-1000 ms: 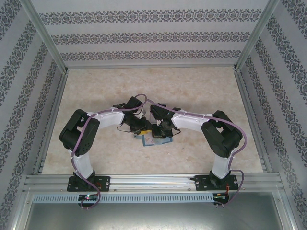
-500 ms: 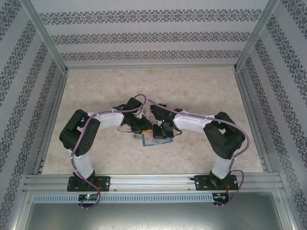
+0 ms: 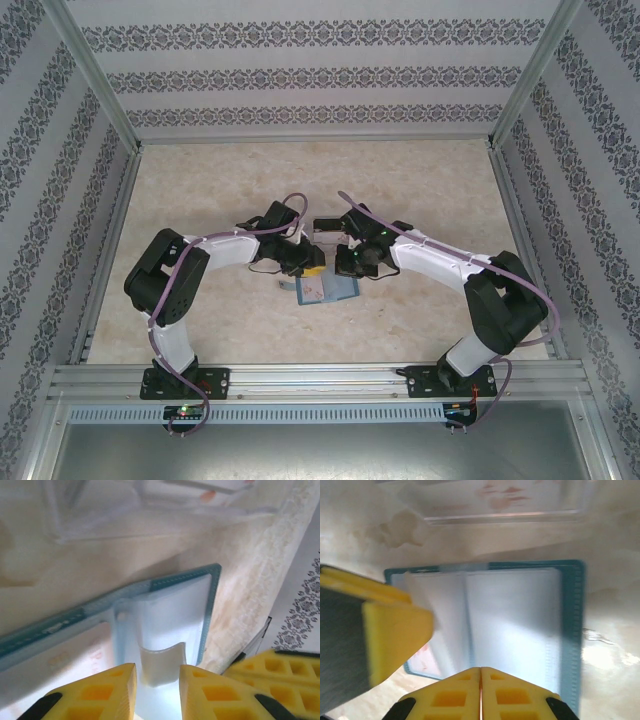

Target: Take the credit cards out of the card holder

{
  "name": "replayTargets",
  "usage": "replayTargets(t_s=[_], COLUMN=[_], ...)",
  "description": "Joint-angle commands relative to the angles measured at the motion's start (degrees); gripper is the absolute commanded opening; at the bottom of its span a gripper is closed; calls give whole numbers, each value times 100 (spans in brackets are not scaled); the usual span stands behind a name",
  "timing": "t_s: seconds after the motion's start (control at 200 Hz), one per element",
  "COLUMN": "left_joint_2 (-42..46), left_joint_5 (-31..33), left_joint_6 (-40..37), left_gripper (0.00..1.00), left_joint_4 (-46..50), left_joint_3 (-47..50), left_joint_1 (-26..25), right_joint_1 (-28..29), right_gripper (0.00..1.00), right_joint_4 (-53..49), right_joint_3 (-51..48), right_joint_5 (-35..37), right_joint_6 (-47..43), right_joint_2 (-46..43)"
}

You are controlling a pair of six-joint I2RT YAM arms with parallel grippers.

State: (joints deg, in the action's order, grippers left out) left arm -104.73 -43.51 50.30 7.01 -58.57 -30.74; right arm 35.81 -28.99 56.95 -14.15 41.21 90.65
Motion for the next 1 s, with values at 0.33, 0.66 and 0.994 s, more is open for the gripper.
replayTargets(t_s=[0.33,0.66,0.994], left_joint_2=[-433,-835,-574], left_joint_5=[-572,-519,-264], left_joint_6=[619,750,612], left_gripper=[32,31,31], left_joint_4=[-1195,-1352,-1103], left_joint_3=[-211,-382,-479], left_joint_1=[-338,-359,-341], right_joint_1=[-476,-532,-307], right_gripper=[9,9,6], right_joint_4=[-274,-234,191], right_joint_3=[-359,-439,-427], right_joint_5=[38,-182,-898], right_joint_6=[-135,-140,-26], right_joint_2=[-591,-685,-148])
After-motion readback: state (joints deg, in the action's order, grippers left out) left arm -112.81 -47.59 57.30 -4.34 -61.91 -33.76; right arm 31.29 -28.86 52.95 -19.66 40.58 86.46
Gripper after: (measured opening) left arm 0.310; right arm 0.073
